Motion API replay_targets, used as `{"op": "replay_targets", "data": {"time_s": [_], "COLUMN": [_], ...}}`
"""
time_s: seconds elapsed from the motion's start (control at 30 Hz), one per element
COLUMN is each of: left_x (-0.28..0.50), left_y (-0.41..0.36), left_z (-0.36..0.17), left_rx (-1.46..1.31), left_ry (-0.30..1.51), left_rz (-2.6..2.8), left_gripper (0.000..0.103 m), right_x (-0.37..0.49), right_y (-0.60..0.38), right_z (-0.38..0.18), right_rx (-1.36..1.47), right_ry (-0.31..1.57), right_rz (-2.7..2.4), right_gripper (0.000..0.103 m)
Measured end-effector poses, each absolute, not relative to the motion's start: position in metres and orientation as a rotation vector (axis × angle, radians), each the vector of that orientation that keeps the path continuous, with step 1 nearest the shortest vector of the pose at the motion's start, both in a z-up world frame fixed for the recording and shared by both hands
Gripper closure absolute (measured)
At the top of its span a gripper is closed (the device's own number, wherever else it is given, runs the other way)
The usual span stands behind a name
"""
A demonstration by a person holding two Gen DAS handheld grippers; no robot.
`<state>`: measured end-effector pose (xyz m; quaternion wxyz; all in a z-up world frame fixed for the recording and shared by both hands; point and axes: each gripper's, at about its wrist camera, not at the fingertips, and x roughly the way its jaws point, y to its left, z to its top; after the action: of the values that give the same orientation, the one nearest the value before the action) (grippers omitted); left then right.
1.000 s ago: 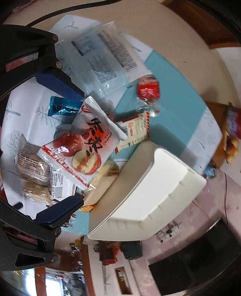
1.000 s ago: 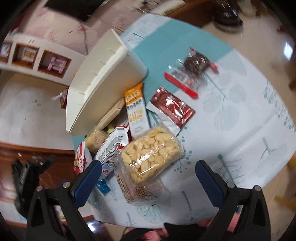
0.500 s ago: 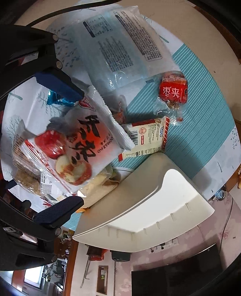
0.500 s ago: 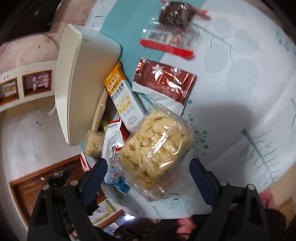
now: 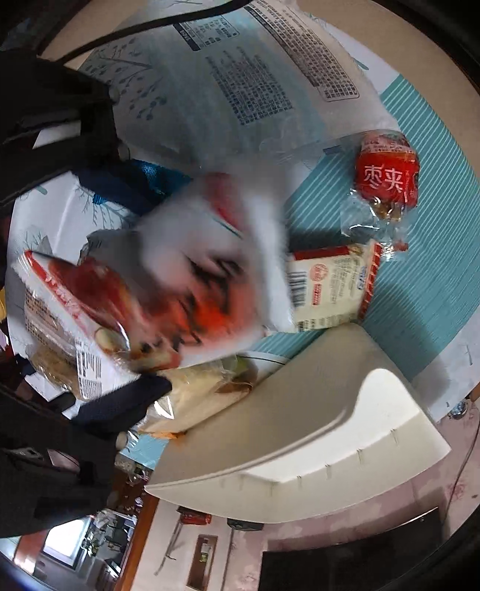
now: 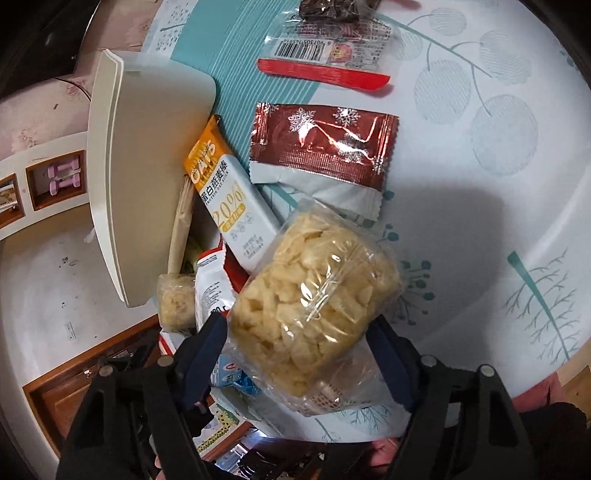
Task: Organize snacks
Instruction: 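Grasp the red-white bread bag with left tool while right tool grasps the puffed-snack bag, then carry both bags over the white tray and open both tools to drop them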
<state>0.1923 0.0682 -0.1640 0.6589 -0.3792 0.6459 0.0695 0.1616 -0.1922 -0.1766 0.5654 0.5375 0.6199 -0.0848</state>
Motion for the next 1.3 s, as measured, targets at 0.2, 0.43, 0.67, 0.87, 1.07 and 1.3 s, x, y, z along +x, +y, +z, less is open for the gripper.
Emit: {"op": "replay_targets", "data": {"time_s": [0.2,0.43,0.67,0.87,1.07,1.3], "left_x": [0.190,0.186,0.172,0.161,0.150,0.156], "left_y": [0.067,0.079,0.100,0.104,0.112,0.104], "left_z": [-0.167,-0.157,-0.139,-0.114,-0.075,-0.035], "left_rx": [-0.856,-0.858,-0.837,-0.815,-0.758,-0.651], "left_ry": [1.456,1.418,1.381,1.337,1.269,1.187], "left_rz": [0.137,0.125,0.111,0.076,0.002,-0.079], "left_gripper": [0.063,0.080,0.081,0.081,0.081,0.081], "right_x": [0.162,0.159,0.153,0.141,0.135,0.138], "right_y": [-0.194,-0.193,-0.194,-0.192,-0.195,-0.192], "right_z": [-0.176,-0.169,-0.164,-0.154,-0.126,-0.094], "right_rx": [1.215,1.150,1.141,1.129,1.059,0.940], "right_ry": [1.438,1.394,1.385,1.351,1.266,1.154], "right_rz": [-0.184,-0.163,-0.160,-0.129,-0.107,-0.079], "right_gripper": [0.029,0.034,0.035,0.037,0.040,0.041]}}
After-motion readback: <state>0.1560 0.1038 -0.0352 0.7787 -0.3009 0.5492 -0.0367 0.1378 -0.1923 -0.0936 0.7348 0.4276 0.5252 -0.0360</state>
